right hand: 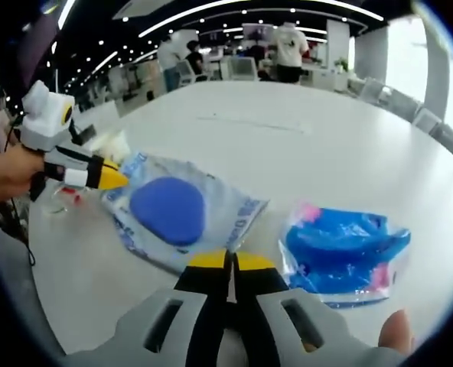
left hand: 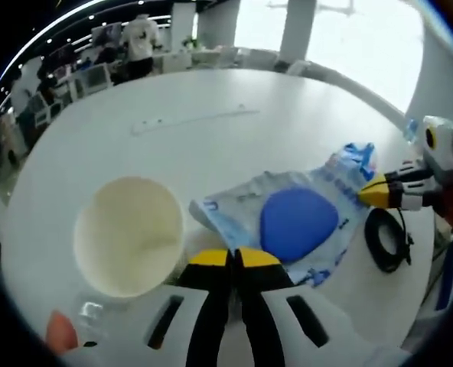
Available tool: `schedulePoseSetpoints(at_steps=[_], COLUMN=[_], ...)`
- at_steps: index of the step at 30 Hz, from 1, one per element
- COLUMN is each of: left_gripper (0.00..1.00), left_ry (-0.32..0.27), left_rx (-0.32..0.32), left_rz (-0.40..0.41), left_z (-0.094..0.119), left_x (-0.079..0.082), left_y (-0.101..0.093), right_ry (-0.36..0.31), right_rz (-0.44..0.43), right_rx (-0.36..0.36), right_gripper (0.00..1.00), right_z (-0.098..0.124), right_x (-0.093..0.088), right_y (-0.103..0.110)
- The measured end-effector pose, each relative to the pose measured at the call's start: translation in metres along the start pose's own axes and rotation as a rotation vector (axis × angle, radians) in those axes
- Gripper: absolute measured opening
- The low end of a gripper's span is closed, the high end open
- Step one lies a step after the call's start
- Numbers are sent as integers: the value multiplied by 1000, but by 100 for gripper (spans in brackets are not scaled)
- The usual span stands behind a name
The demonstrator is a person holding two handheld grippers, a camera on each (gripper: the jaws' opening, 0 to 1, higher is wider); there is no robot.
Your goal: Arrange the tabletop items into an orderly group along one side of the table until the central work area is clear of visible clutter.
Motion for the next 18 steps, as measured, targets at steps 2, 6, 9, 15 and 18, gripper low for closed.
schedulePoseSetpoints(at_steps=[2,6,9,15,18], left_gripper=[0,0,0,1,1], left_ry=[-2,2,5,4,5], left_rx=[-4,-1,6,17,21], left_rz=[-4,-11,-27,-37,-46], left_z=[0,-2,-3,-5,-6], left_x=[0,-1,-1,-3,-4], left_y=[0,1,1,3,4], right_ry=[5,6,9,14,15], right_rz=[-2,-7,-1,-4,1], right_rx=[0,-3,-5,-5,-7], right_gripper=[2,2,2,2,2], right_z=[-1,-1,-2,-3,-4], right_x=[-2,-4,-5,-6,-6], right_y=[0,0,0,-1,-1])
Point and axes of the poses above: the point that each gripper's makers call its tool centre point, and the gripper's own axes: z roughly backward along the fingers, y roughly to its left, x roughly out of its top, the point moved 1 cm from there along z, roughly backward along the fingers, and after that the axes turned 13 degrees about z, right-handed, at the moved point
